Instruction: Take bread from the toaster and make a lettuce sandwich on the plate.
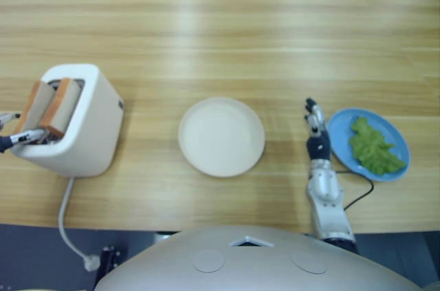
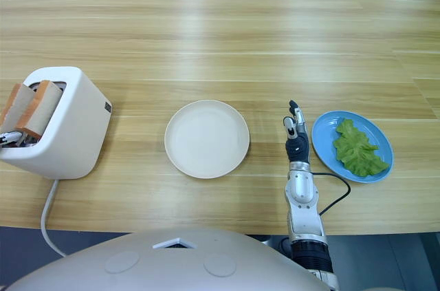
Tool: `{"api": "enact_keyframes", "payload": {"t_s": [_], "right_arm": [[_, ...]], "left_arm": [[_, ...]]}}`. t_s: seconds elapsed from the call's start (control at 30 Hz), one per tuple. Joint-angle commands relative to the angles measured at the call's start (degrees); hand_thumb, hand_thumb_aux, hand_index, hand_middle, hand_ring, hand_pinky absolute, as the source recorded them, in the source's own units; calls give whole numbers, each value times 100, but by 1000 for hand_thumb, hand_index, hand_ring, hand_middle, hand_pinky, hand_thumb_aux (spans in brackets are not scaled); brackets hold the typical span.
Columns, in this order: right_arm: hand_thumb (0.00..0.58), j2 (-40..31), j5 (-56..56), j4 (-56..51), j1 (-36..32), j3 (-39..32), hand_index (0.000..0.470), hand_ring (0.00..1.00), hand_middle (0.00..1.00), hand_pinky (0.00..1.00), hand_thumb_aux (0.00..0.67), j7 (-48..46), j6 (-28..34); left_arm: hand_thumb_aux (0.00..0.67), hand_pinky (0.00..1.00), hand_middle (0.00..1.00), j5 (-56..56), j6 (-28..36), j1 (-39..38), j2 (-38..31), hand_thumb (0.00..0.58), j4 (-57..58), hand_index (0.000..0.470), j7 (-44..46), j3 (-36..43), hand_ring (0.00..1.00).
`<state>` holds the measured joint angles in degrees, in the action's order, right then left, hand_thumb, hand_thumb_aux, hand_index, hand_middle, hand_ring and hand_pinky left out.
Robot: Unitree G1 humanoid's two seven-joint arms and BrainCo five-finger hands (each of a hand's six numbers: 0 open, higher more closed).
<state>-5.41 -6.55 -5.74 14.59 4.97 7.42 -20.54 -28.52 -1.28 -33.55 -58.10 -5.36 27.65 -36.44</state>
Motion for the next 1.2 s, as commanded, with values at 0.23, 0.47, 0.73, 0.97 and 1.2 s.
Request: {"api": "enact_keyframes", "payload": {"t_s": [0.23,0.47,0.73,0.97,1.2], "right_arm": [[0,-19,49,52,60,66,0,0,0,0,0,-27,95],[0,11,23,30,81,31,0,0,0,0,0,-14,115],[0,23,5,8,111,12,0,0,0,0,0,-6,133],[0,90,-26,2,140,-24,0,0,0,0,0,42,145],[0,75,-27,18,141,-54,0,0,0,0,0,-8,177]], "left_arm": [[670,0,0,1,-154,77,89,580,-278,460,8,-326,0],[670,345,345,-313,-540,556,-32,580,-377,460,-618,-494,345],[670,796,796,-34,-894,1122,150,580,-805,460,-933,-745,796],[670,1000,1000,1338,-405,2115,561,580,-1350,460,-523,-344,1000],[515,1000,1000,768,-307,1751,477,549,-1101,354,-227,79,1000]]}}
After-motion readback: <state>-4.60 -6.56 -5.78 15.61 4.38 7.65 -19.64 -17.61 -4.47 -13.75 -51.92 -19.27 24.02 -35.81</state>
